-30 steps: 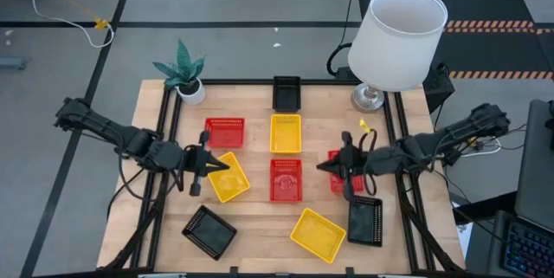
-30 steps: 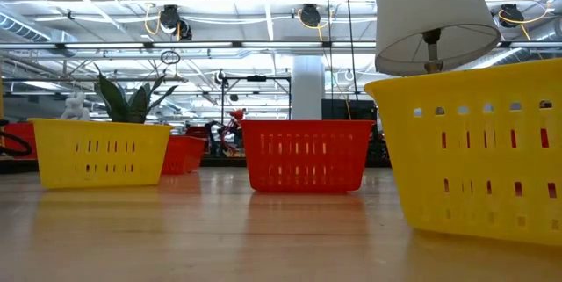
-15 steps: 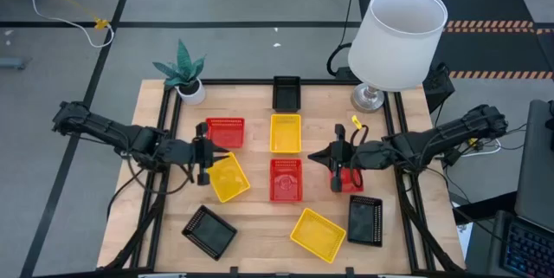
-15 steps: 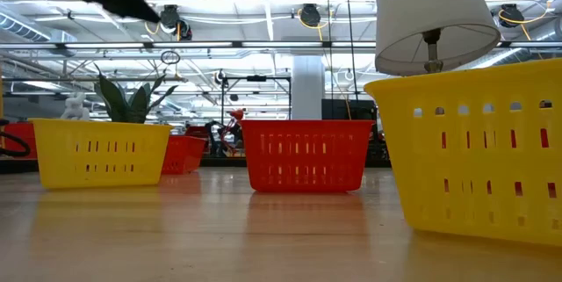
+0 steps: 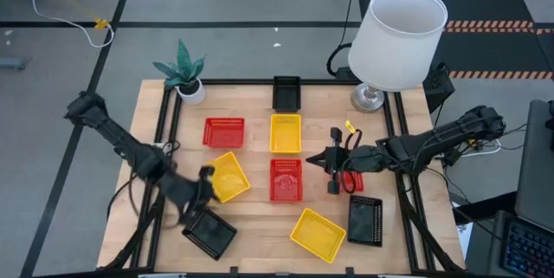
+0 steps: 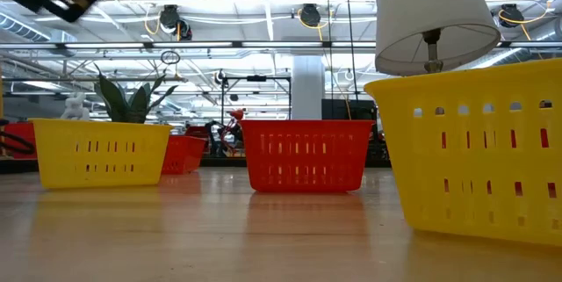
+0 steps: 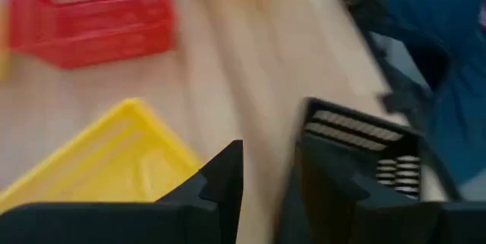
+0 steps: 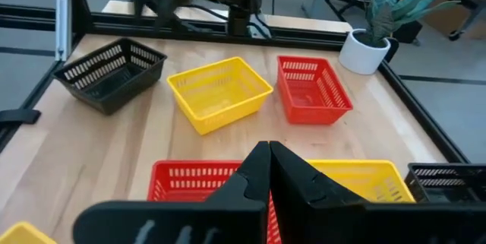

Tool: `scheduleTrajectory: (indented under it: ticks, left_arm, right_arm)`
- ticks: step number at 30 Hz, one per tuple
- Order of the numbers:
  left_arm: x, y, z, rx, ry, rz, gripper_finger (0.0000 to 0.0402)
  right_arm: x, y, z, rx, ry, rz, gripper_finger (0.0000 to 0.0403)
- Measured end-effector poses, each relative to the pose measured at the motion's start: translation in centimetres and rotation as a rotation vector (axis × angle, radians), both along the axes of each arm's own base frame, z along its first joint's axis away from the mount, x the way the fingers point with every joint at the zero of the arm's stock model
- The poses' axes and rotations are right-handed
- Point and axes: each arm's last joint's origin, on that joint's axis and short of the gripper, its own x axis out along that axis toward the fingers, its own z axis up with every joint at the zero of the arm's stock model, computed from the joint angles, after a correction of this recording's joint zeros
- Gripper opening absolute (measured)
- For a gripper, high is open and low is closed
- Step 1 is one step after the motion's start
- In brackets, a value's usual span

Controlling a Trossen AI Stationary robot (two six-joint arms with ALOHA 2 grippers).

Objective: Stack baskets by color
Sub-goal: Stack the bottom left black bin on top of the top black bin

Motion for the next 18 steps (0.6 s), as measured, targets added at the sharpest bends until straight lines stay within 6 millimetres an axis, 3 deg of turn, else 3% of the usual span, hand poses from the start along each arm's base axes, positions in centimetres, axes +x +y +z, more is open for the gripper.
scheduleTrajectory:
  ticks: [9, 18]
  left_arm:
    - [0.7, -7.1, 1.1, 0.142, 0.212, -0.033, 0.0094]
    - [0.2, -11.6, -0.4, 0.105, 0.336, 0.049, 0.0157]
  right_arm:
    - [0.1, 0.0, 0.2, 0.006, -0.019, -0.002, 0.0]
    - [0.1, 0.0, 0.2, 0.009, -0.025, -0.003, 0.0]
